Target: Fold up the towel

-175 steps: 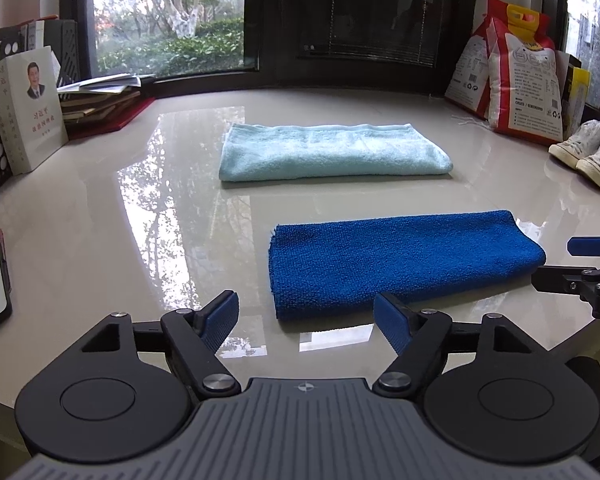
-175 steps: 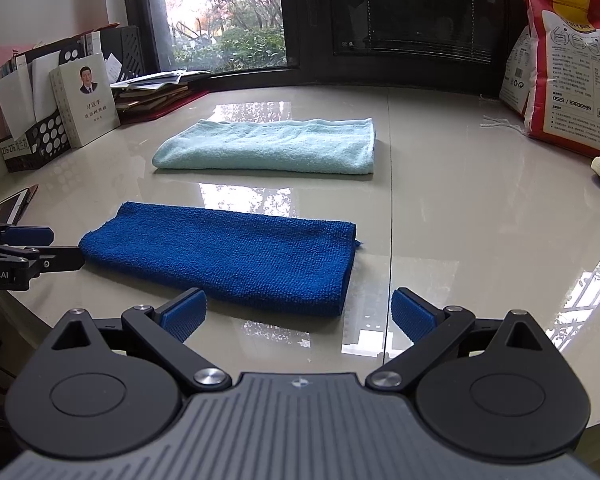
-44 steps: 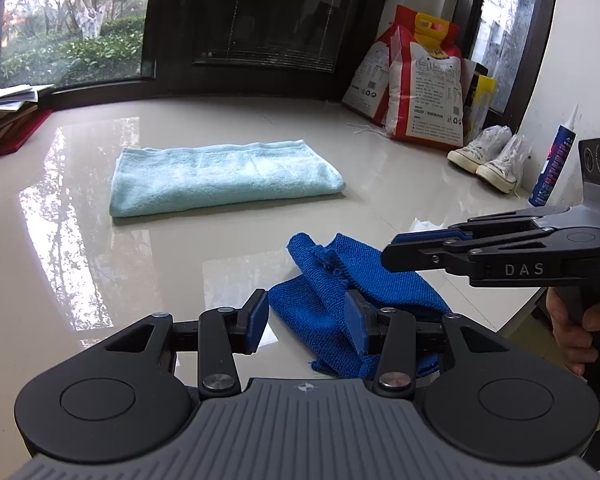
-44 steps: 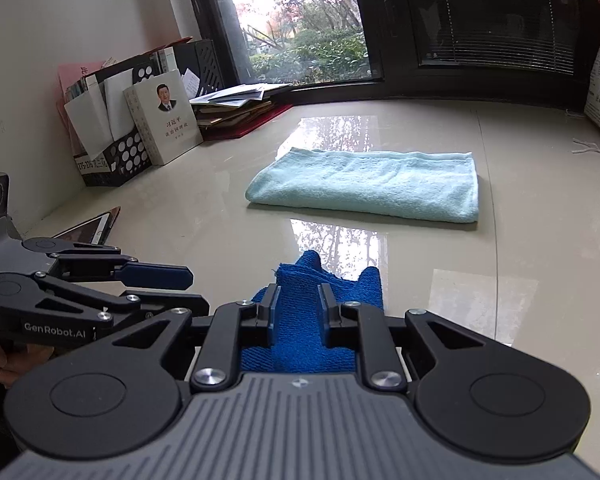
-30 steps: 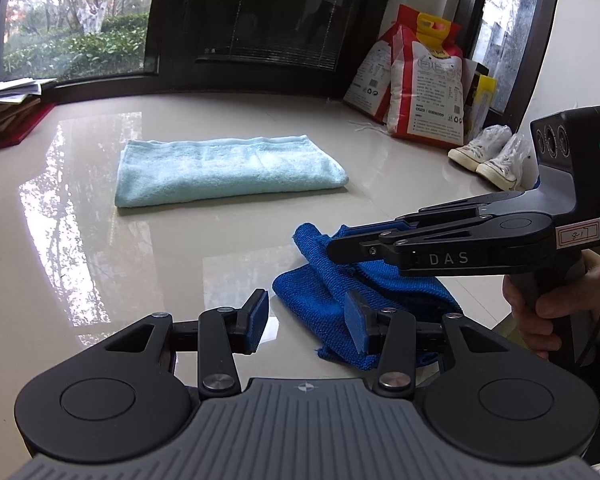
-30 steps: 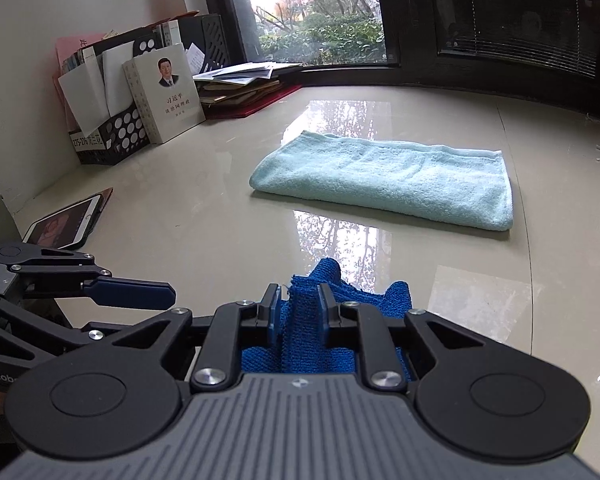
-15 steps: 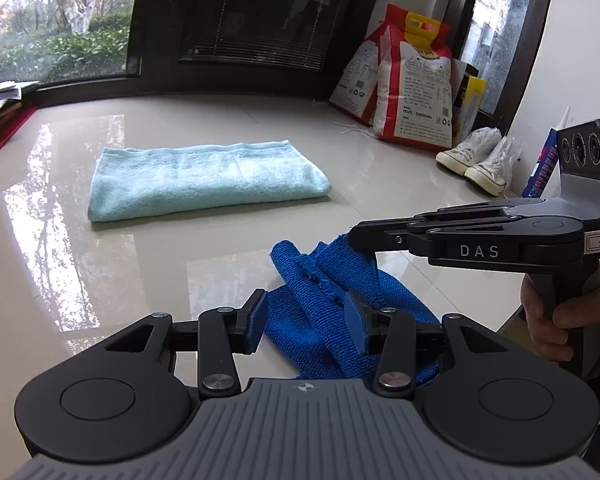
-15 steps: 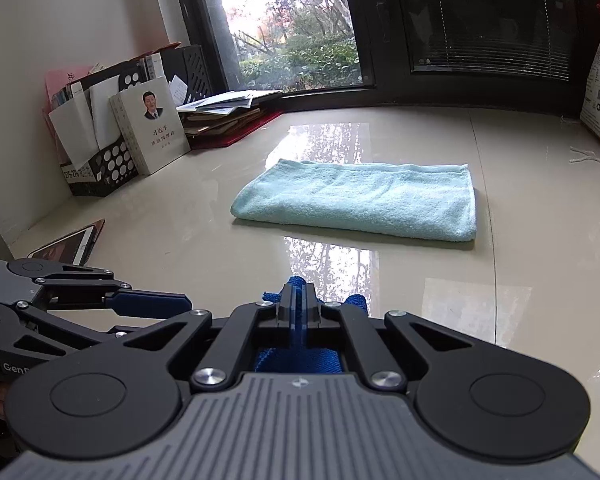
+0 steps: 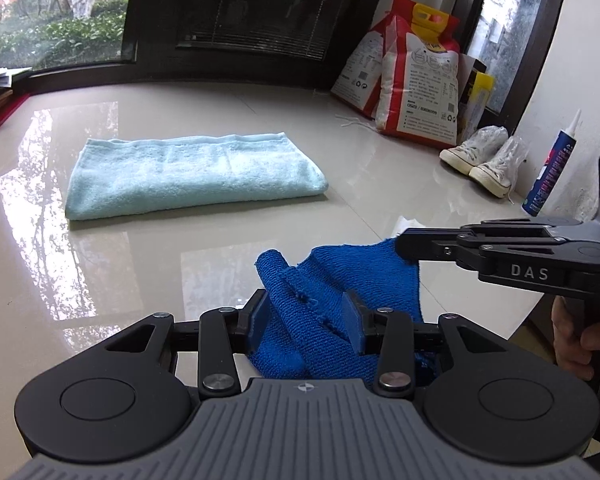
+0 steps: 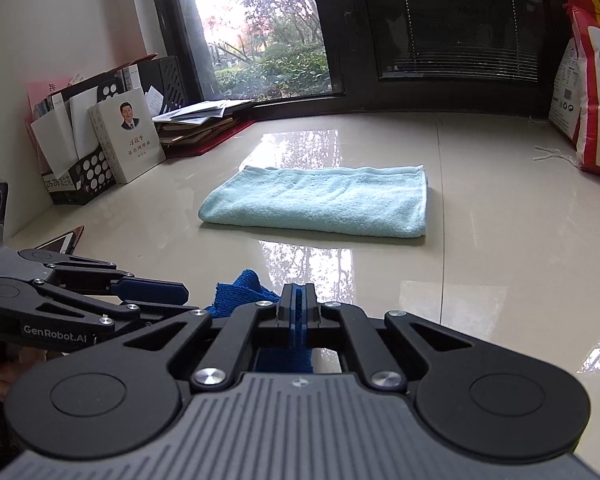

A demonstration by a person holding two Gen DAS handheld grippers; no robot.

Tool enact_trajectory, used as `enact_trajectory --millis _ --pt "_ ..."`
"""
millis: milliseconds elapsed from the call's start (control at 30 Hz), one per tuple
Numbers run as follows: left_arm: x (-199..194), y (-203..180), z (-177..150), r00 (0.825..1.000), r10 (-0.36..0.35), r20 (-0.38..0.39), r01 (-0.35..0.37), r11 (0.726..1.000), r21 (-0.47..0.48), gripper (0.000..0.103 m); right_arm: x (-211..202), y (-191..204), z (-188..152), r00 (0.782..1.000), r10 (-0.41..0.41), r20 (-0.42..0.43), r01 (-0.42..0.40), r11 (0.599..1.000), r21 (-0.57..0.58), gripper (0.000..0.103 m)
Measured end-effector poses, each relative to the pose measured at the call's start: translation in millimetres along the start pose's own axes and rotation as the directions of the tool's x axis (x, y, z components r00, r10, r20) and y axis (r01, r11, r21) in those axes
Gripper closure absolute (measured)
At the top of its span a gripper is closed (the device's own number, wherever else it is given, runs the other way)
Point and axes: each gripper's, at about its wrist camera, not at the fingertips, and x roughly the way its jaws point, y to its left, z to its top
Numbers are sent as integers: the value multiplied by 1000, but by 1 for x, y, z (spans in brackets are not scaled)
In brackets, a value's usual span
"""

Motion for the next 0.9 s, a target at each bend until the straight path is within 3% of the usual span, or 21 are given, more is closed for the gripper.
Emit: enact_trajectory --millis 100,400,767,900 --pt "10 5 4 1000 0 -11 0 999 -37 61 -3 -7 -4 1000 -6 1 6 1000 17 100" --pt "24 3 12 999 -34 -22 33 998 -59 90 -8 -22 -7 1000 -7 13 7 999 53 100" --pt "19 -11 14 999 37 12 -38 998 48 92 -12 -26 -10 1000 -12 11 11 998 66 100" --pt "22 -10 17 999 43 4 -43 998 43 83 -12 -25 -11 1000 -11 10 11 997 70 100"
